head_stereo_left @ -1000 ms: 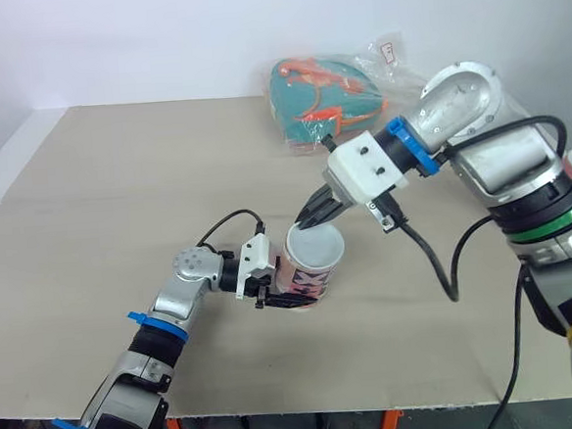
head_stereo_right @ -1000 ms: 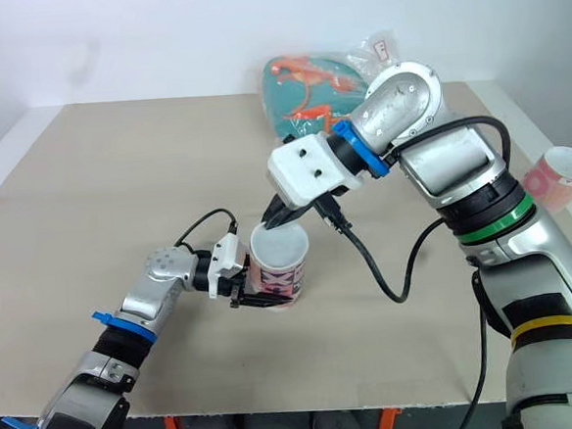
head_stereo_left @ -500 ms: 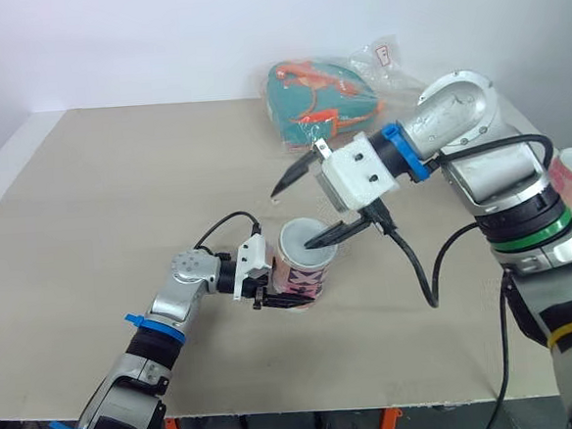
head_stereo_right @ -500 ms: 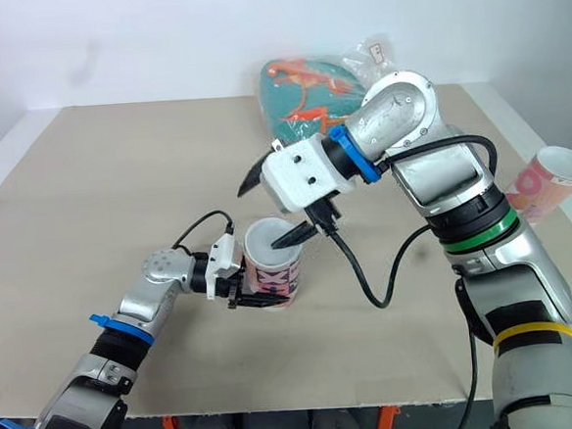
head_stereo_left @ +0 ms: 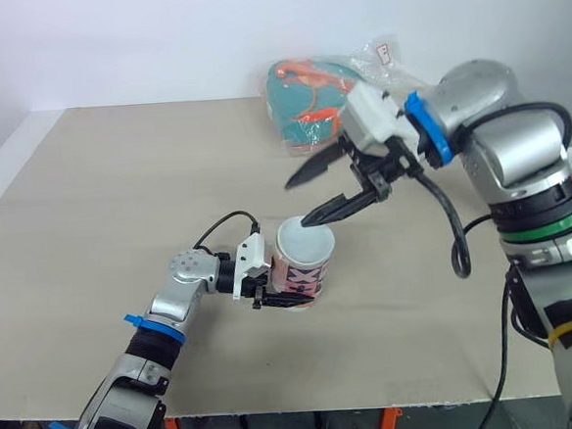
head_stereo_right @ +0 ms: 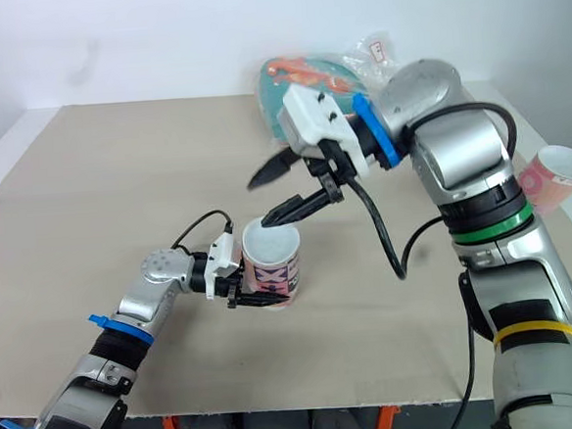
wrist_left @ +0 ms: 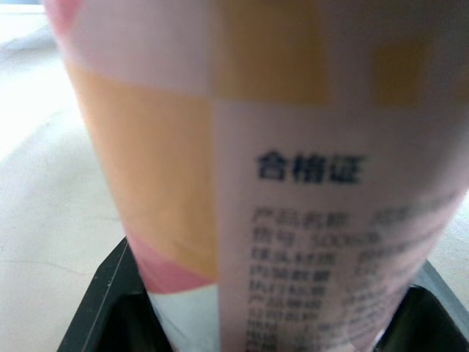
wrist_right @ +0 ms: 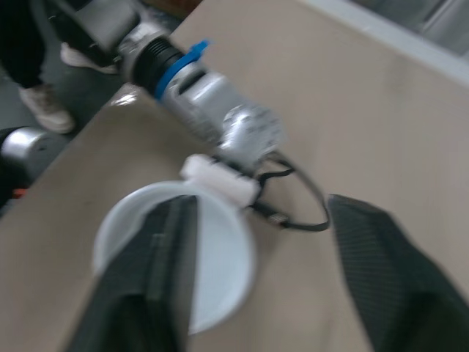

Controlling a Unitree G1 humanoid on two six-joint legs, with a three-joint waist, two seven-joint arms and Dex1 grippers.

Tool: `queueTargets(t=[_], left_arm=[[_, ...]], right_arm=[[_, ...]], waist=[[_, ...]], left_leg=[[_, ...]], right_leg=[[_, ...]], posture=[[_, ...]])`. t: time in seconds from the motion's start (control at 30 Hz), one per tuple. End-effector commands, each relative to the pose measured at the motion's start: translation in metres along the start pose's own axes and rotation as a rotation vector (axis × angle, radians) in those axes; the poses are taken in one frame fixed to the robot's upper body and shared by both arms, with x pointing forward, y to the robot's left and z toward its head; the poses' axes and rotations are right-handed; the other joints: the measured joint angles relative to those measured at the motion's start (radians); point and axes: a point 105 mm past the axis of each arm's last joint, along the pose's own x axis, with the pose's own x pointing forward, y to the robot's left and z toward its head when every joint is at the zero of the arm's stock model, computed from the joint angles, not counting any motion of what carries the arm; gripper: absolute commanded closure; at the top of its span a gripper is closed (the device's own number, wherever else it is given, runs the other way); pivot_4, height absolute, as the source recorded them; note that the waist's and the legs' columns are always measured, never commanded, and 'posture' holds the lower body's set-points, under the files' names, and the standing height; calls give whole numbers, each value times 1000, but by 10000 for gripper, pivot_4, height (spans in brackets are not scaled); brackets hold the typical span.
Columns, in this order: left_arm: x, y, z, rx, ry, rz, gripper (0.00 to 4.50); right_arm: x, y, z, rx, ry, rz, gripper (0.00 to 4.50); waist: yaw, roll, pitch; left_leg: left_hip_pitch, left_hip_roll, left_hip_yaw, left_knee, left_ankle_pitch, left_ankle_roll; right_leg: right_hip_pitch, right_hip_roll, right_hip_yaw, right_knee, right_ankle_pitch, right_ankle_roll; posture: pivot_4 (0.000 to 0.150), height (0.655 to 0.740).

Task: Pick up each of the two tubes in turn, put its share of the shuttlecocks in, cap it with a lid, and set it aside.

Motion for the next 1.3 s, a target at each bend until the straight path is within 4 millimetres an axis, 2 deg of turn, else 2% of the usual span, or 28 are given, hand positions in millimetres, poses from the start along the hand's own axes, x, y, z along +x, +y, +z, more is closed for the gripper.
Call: queueTargets(t=[0.03,0.07,0.1,0.27,0.47,0.67,0.93,1.0,1.07,1.13,1.27,1.3], left_arm=[[-6,0,-12,-38,47,15,19350],[-6,1,-12,-37,48,14,19350],[-6,1,-12,-37,48,14,19350],[-6,1,-12,-34,51,15,19350],[-6,1,-12,-33,49,15,19350],[-5,3,-10,-31,41,17,19350],[-4,5,-8,-30,30,32,19350],[-4,3,-9,-31,29,34,19350],[-3,2,-10,-32,27,36,19350],[-2,1,-8,-36,8,40,19350],[1,0,-2,-42,-27,46,19350],[1,-1,-2,-45,-28,43,19350]], right_arm=[[1,10,9,-71,23,61,37686],[3,11,7,-74,34,71,42220],[5,13,5,-78,43,80,44505],[16,21,-7,-124,128,129,44505],[31,17,-14,-147,170,141,44505],[44,36,-43,-183,290,251,44505],[47,38,-69,-178,377,283,44505],[42,31,-60,-151,330,244,44505],[35,22,-41,-112,223,184,44505],[14,4,-21,-17,98,56,44505],[-23,-3,-16,85,5,-128,44505],[-31,1,-17,102,0,-163,41776]], waist=[[0,0,0],[0,0,0],[0,0,0],[0,0,0],[0,0,0],[0,0,-1],[0,-4,-6],[0,-4,-7],[0,-5,-7],[0,-5,-6],[3,-4,-4],[4,-4,-4]], left_leg=[[0,0,0,0,0,0],[0,0,0,0,0,0],[0,0,0,0,0,0],[0,0,0,0,0,0],[0,0,0,0,0,0],[1,1,-1,0,0,0],[11,1,0,0,0,-1],[13,1,0,0,0,-1],[15,1,0,0,0,-1],[15,1,0,0,0,-1],[7,1,0,0,1,-1],[3,1,-1,0,1,-1]], right_leg=[[0,0,0,0,0,0],[0,0,0,0,0,0],[0,0,0,0,0,0],[0,0,0,0,0,0],[0,0,0,0,0,0],[1,1,-1,0,-1,3],[10,1,-1,0,-4,5],[12,1,0,0,-5,4],[12,1,0,0,-6,0],[13,1,0,0,-5,-1],[6,1,1,0,2,-2],[3,1,0,0,1,-1]], posture=[[1500,7400],[1500,7400],[1500,7400],[1500,7400],[1500,7400],[1500,7400],[1500,7400],[1500,7400],[1500,7400],[1500,7400],[1500,7400],[1500,7400]])
